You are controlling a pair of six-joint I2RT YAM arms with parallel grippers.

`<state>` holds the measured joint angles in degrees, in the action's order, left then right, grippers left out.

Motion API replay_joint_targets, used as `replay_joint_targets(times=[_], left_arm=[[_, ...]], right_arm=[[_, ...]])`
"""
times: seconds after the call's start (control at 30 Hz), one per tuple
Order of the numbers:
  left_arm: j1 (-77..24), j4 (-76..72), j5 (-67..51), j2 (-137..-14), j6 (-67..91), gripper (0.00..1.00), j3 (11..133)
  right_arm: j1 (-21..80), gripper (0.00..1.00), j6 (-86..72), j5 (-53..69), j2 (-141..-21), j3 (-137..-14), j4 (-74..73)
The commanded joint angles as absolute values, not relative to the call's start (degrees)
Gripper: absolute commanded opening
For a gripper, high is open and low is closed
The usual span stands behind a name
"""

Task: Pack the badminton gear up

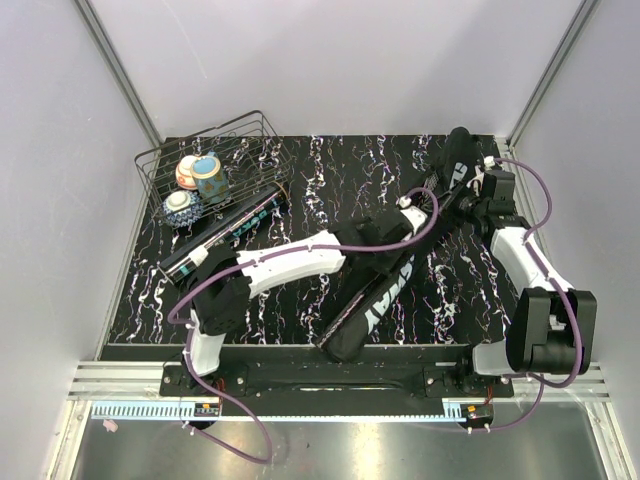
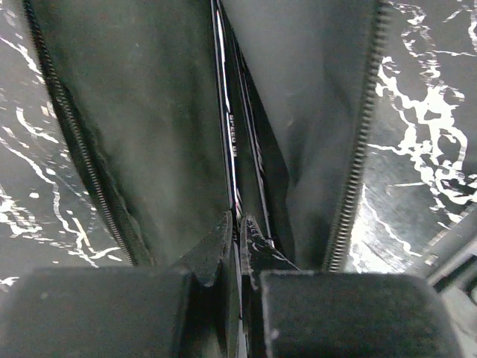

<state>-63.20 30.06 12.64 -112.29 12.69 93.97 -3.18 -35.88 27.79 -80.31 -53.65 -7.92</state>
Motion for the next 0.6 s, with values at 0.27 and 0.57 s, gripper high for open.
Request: replay_joint_targets(times=[0.27, 0.57], left_arm=[[-58.5, 27.2, -10.7, -107.3, 21.5, 0.25, 89.9], [-58.5, 25.6, -4.0, -101.5, 21.3, 0.46, 79.6]], right_arm=[[-1.7, 0.0, -36.8, 46.6, -73.0, -47.7, 3.6], [-1.8, 0.0, -35.5, 45.2, -73.7, -48.3, 1.9]])
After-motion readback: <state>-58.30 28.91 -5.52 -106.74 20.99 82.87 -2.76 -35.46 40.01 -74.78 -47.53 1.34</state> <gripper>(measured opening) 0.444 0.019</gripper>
